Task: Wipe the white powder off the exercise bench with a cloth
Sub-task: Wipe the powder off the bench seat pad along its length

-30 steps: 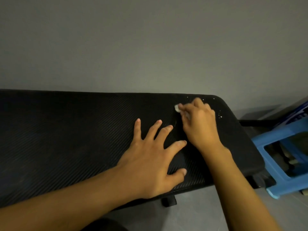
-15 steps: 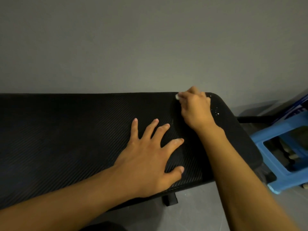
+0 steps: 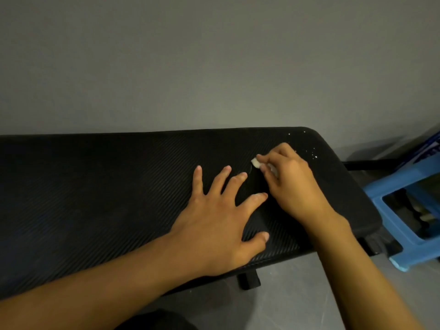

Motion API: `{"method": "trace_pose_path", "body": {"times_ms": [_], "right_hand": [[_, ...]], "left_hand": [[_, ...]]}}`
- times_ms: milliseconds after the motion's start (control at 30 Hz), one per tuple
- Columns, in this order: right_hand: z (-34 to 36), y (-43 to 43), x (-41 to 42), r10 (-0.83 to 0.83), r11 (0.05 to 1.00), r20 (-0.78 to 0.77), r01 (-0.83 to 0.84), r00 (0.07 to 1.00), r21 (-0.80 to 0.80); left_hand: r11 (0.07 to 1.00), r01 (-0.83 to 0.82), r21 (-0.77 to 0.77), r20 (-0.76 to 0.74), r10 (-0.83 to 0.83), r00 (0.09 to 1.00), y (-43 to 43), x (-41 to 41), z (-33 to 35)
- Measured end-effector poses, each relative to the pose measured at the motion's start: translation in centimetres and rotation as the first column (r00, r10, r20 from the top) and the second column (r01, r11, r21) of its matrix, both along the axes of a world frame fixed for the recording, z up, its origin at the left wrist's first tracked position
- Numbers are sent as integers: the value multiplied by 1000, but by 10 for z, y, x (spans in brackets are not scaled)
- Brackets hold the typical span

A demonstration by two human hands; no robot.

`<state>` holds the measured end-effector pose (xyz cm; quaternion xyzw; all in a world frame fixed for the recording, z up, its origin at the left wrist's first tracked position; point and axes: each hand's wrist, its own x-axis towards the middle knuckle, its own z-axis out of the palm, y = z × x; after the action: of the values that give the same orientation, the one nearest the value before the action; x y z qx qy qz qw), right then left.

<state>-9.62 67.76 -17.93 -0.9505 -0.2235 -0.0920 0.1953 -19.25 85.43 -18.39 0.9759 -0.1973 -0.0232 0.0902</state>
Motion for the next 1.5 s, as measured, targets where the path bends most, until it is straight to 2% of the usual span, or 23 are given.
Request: {"method": "trace_pose_path", "body": {"times_ms": [67, 167, 233, 267, 433, 467, 533, 600, 633, 833, 933, 1033, 1100, 1267, 1500], "right_hand": [[2, -9, 6, -49, 999, 6, 49, 999, -13], [0, -23, 32, -303, 953, 35, 303, 952, 4], [1, -21, 36, -408, 913, 32, 407, 912, 27], [-1, -17, 32, -400, 916, 40, 400, 915, 18], [-3, -17, 4, -145, 989, 46, 146, 988, -22], [-3, -23, 9, -159, 986, 65, 163, 985, -47], [-3, -41, 30, -307, 949, 89, 312, 947, -44], [1, -52, 45, -474, 880, 46, 475, 879, -2], [1, -52, 45, -502, 865, 27, 503, 864, -1], [-5, -43, -19, -267, 964, 50, 267, 962, 10], [-3, -60, 3, -393, 919, 85, 393, 916, 20], [3, -70, 43, -548, 836, 23, 548, 836, 25], [3, -67, 47, -554, 832, -3, 553, 833, 30], [-5, -68, 8, -424, 905, 68, 424, 903, 21], [2, -69, 68, -548, 836, 37, 546, 836, 53]], "left_hand": [[1000, 2, -2, -1, -2, 1000, 1, 0, -1], [1000, -4, -17, 11, 5, 1000, 0, -1, -3], [1000, -8, -25, 20, 8, 1000, 1, -1, -3], [1000, -9, -27, 24, 10, 1000, 2, -1, -3], [1000, -5, -19, 9, 5, 1000, 1, -1, -1], [1000, -5, -24, 6, 5, 1000, 1, -1, -1], [999, -5, -38, 12, 6, 1000, 2, 0, -1], [1000, -6, -30, 13, 7, 1000, 2, -1, -2], [1000, -6, -22, 12, 6, 1000, 2, -1, -2], [1000, -9, -27, 14, 9, 1000, 2, -1, -2], [1000, -12, -18, 12, 13, 1000, 2, -1, -2], [1000, -14, -7, 16, 14, 1000, 1, -1, -1], [1000, -14, -7, 19, 14, 1000, 2, -1, -1], [1000, -13, -19, 19, 14, 1000, 2, -2, -2], [1000, -19, -20, 22, 19, 1000, 2, -1, -2]]}}
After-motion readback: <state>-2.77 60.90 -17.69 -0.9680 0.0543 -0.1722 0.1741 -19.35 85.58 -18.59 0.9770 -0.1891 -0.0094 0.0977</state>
